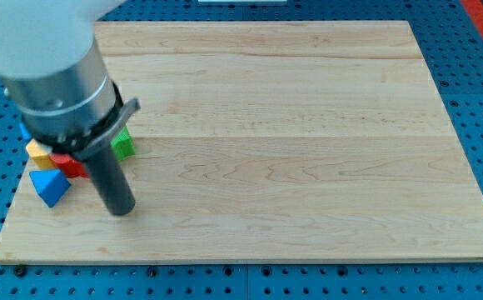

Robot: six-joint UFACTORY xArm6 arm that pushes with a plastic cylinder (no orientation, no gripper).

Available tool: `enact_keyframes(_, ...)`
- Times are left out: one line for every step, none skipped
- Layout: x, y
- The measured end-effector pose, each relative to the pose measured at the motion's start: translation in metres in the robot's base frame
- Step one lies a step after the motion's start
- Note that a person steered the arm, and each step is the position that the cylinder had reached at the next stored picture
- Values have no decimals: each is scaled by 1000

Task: Point your arm at the blue triangle

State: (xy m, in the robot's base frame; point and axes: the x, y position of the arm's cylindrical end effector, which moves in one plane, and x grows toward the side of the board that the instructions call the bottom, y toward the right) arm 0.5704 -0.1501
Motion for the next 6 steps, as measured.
enact_keyframes(13,-32)
enact_keyframes(12,-58)
enact_keyframes(-10,-60)
enact_keyframes(-14,-60)
enact_keyframes(-4,-59)
enact_keyframes(5,-74)
